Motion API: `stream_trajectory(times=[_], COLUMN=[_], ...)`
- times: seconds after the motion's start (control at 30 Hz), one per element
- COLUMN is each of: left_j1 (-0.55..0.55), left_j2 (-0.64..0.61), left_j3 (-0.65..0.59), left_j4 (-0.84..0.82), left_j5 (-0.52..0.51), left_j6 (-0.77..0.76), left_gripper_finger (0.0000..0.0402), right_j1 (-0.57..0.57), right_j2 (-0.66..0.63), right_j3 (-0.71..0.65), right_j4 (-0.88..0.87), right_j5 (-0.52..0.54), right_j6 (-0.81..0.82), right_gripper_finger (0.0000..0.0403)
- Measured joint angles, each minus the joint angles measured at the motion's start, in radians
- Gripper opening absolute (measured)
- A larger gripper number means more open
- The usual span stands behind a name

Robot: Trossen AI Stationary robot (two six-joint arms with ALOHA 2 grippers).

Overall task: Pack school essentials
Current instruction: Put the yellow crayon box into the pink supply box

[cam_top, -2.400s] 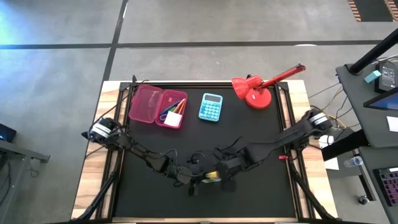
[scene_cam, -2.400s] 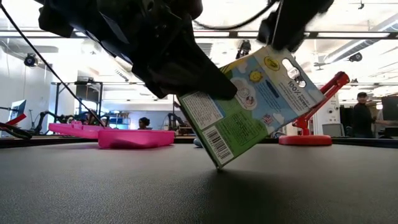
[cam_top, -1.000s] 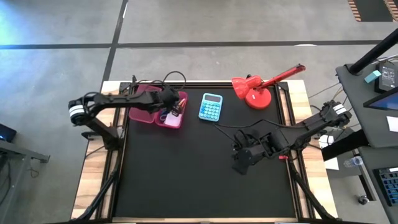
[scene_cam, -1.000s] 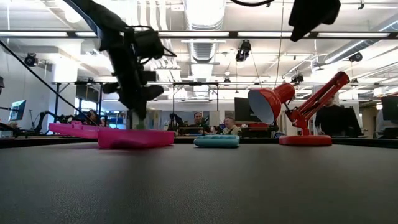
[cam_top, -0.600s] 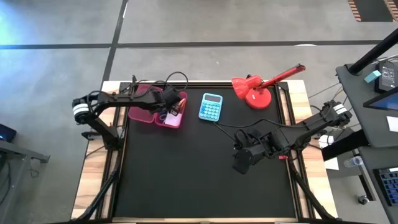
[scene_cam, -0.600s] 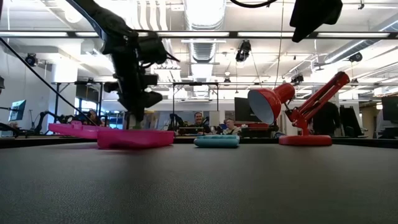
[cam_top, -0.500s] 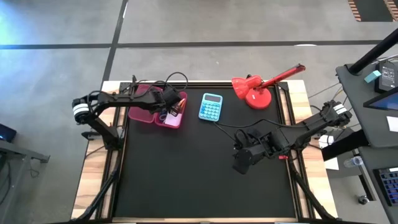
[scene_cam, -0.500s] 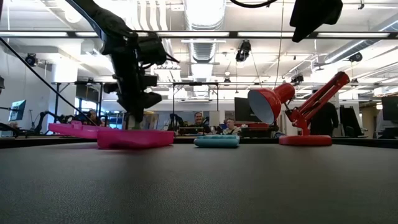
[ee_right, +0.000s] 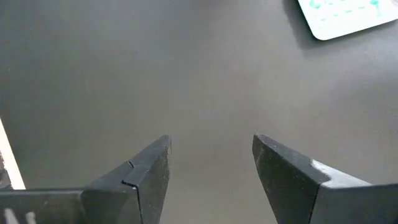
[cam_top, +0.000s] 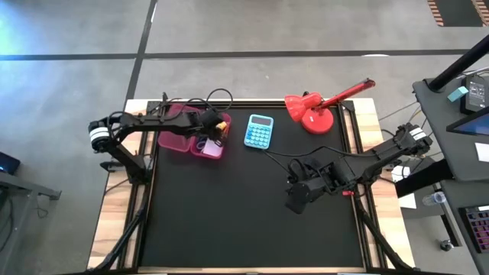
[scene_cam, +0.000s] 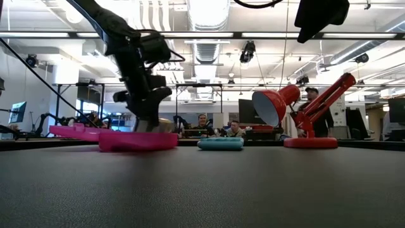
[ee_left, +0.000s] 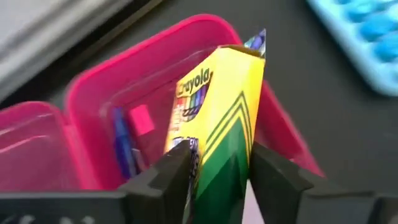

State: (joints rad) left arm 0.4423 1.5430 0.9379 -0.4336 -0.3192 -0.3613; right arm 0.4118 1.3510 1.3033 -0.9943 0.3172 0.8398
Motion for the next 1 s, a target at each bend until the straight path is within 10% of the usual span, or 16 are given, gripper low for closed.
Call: stream_trajectory(times=[0.4,0.77,1.0], left_j1=[-0.008,-0.003,-0.019], left_j2=[-0.007,-0.002,0.015], left_j3=[0.013,0.004,0.002], left_j4=[0.015,0.006,0.003], left_j5=[0.261,0.004,0.053], left_j6=[-0.080,-0.129,-0.183], left_gripper_finger=[0.0176,0.0176,0.0176], right_j1=[0.000,0.000,0.000], right_j2=[0.000,0.000,0.000], right_j3=[0.000,0.000,0.000], right_j4=[0.000,0.000,0.001], right_j5=[-0.002,-0.002,-0.002], right_j6=[0.026,0.026,0.040], right_gripper_finger=[0.0215,0.0215,0.0215])
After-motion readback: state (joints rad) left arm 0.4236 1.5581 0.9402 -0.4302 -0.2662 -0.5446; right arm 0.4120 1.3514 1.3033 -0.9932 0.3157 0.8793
